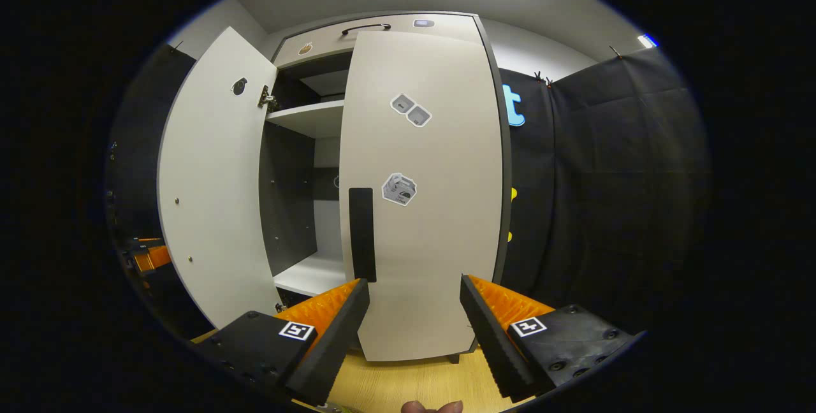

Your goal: Grasp the bottle in the cabinet with the left hand and place it on the coaster, then close the right door with the right hand and the left door with the left hand.

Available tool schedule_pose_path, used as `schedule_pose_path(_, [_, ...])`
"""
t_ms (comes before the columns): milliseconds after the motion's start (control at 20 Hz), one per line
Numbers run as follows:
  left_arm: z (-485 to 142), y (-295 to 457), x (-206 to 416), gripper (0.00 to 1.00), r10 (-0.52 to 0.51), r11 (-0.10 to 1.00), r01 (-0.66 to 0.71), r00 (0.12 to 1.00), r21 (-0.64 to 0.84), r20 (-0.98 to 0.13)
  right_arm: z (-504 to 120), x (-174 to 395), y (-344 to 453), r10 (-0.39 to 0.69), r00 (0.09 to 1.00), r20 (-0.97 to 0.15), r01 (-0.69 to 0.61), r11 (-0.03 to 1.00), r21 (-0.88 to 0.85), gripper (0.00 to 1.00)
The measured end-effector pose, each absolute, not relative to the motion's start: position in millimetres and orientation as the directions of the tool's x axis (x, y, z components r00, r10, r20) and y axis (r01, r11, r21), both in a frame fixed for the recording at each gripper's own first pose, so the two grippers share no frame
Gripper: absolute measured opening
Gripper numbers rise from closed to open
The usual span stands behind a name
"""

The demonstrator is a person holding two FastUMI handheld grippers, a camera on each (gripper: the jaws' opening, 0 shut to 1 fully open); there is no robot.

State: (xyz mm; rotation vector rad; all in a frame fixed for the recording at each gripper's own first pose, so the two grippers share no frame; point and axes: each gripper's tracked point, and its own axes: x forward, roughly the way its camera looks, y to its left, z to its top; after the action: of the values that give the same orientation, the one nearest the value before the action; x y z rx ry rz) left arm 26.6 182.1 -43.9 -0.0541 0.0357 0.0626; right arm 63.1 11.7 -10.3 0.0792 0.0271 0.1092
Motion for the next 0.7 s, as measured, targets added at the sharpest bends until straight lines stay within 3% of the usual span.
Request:
schedule_pose_path(450, [-42.1,83.5,51.1,0.95,-0.058,0.997,0.056,0.998,-0.056,-0.032,-13.2,54.6,-16.0,0.092,0.995,-0.034,-0.089,0.994,0.068,0.95])
schedule_pose_path(700, [-45.7,58.7,70.1,0.95,-0.075,0.994,0.072,0.996,-0.078,-0.046,-14.1,50.1,-29.0,0.074,0.997,-0.032,-0.072,0.995,0.074,0.95])
